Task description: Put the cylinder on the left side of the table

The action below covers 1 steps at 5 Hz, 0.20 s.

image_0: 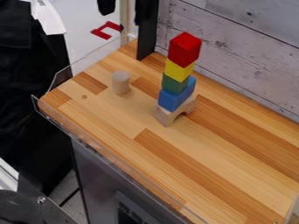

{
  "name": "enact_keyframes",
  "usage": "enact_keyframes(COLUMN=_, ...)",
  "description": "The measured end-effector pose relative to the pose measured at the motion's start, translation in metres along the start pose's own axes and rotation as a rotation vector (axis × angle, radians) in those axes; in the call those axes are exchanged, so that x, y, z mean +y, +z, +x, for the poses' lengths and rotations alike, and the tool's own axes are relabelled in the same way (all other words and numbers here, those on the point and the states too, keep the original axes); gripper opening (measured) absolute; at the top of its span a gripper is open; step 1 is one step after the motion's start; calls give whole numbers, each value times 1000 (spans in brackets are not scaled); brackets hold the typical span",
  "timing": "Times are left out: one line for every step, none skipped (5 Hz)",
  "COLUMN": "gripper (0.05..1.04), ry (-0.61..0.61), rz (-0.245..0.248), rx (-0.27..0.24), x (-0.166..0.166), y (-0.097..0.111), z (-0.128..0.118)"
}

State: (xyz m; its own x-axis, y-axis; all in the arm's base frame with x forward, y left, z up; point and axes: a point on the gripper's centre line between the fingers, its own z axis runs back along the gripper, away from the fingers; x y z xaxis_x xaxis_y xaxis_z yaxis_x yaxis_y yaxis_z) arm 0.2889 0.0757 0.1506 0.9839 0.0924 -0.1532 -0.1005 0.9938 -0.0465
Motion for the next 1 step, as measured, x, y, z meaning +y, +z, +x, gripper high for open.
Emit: enact_keyframes(gripper=999, ry=14, rz=-5, rx=2, x=-1, y=0, z=0)
